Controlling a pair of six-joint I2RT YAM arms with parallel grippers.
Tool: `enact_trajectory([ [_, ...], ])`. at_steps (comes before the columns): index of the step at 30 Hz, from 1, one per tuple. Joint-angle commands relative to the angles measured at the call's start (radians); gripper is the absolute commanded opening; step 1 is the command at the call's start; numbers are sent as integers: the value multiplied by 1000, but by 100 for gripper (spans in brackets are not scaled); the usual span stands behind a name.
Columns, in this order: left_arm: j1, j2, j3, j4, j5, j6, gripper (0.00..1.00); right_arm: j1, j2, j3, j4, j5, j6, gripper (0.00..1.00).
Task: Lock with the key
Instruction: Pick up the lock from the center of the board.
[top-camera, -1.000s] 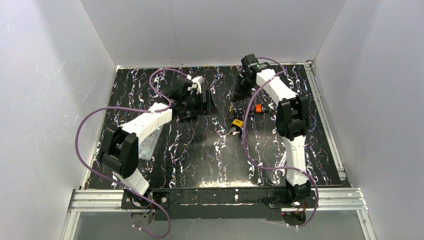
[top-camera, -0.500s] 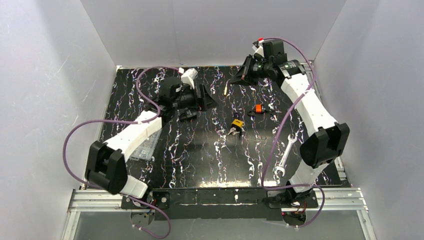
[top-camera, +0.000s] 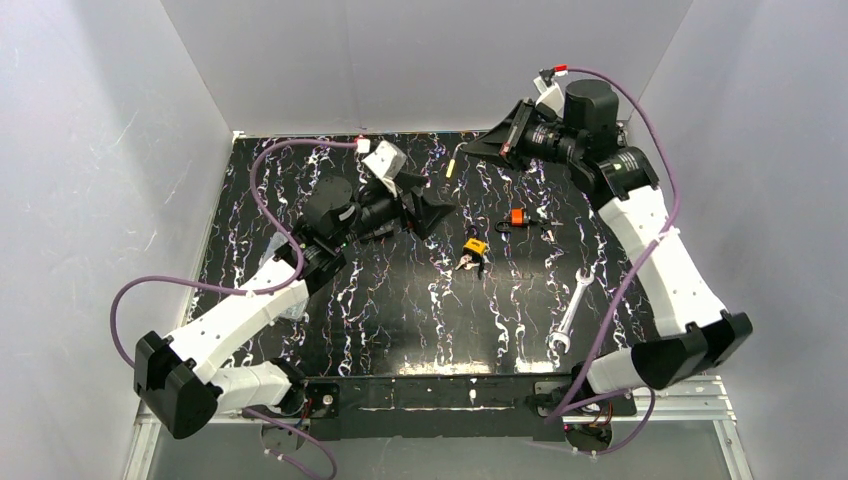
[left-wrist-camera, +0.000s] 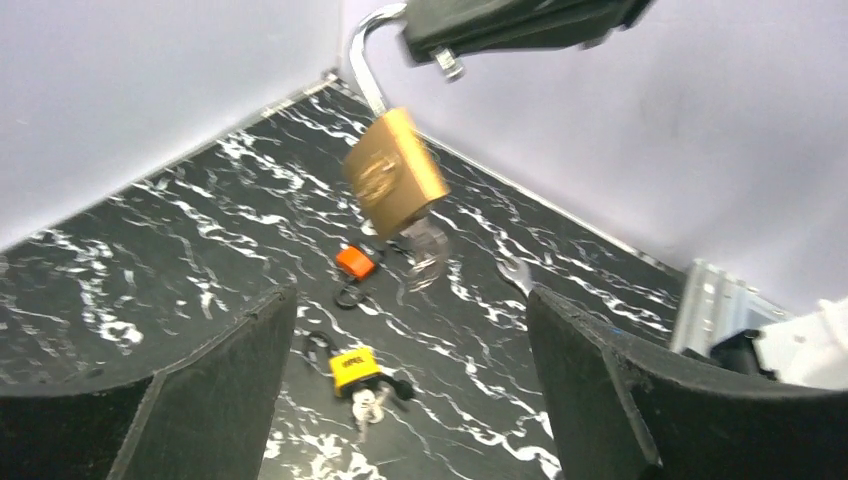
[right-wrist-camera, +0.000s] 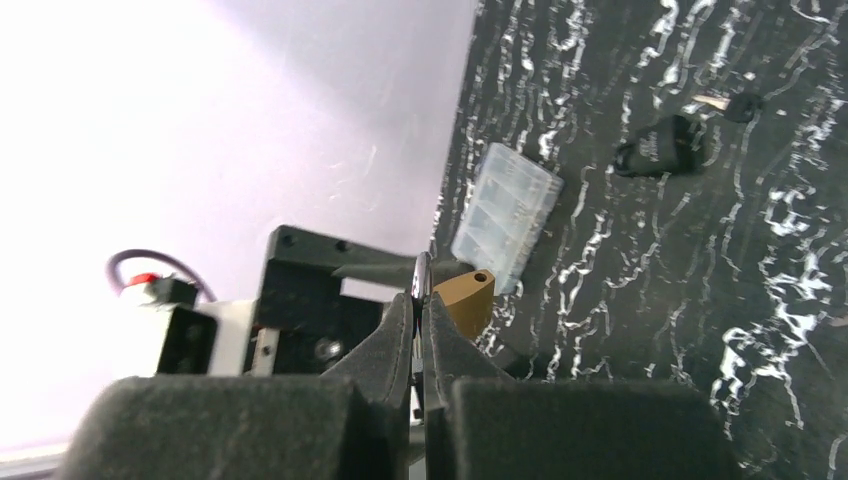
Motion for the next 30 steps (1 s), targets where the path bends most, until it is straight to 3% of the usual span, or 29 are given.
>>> enact_trajectory([
  [1,-28,-62,-95,235,-138,151,83,51,-100,-30,153,60,88,1],
  [6,-87,-46,-109,328,-173,266,78,103,-143,-53,192,124,113,1],
  [13,-132,-58,-160,502,-246,314,72,148,-179,-67,200,211,114,1],
  [19,-137,-96,-164,492,-269,321,63,157,-200,-67,206,254,101,1],
  [30,-138,-91,-148,491,-290,296,58,173,-189,-57,212,254,99,1],
])
